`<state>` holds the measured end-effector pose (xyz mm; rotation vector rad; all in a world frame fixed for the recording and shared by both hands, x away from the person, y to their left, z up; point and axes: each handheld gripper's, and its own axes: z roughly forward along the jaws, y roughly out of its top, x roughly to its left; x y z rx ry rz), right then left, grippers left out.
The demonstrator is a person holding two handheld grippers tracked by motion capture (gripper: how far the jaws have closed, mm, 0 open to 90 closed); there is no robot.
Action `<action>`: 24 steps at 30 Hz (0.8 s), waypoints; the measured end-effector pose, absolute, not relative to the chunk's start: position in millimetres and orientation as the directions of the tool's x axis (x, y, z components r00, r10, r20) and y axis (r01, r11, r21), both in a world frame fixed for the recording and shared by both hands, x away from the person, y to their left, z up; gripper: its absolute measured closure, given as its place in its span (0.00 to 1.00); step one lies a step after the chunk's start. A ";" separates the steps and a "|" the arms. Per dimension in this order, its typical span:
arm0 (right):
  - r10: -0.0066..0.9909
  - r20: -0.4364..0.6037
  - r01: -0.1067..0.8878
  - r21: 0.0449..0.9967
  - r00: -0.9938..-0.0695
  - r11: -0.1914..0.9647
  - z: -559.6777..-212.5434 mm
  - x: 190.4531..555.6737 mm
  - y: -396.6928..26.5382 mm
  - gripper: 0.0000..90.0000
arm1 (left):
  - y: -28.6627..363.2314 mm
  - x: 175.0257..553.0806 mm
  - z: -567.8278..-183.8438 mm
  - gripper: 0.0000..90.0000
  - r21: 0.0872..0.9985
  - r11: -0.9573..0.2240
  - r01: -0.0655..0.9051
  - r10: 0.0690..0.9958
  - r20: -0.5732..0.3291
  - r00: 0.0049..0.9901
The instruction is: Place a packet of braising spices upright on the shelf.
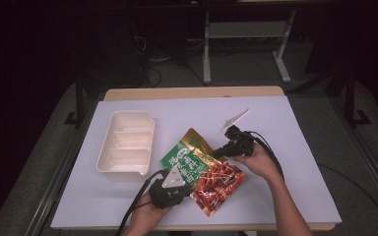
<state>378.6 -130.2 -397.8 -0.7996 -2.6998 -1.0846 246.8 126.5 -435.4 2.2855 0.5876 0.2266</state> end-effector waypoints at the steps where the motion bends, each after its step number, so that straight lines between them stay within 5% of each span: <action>1: 0.435 0.299 0.520 0.618 -0.849 0.589 -393.7 375.3 -133.7 1.00 | 131.1 248.2 -433.2 0.86 0.731 -0.584 0.353 0.489 -0.030 0.872; 12: 0.440 0.251 0.457 0.759 -0.863 0.463 -364.9 339.4 -170.6 1.00 | 138.1 251.3 -430.5 0.56 0.764 -0.490 0.421 0.506 -0.144 0.850; 24: 0.414 0.213 0.379 0.846 -0.885 0.376 -357.5 307.0 -197.1 1.00 | 129.1 272.2 -439.9 0.46 0.758 -0.388 0.523 0.468 -0.327 0.821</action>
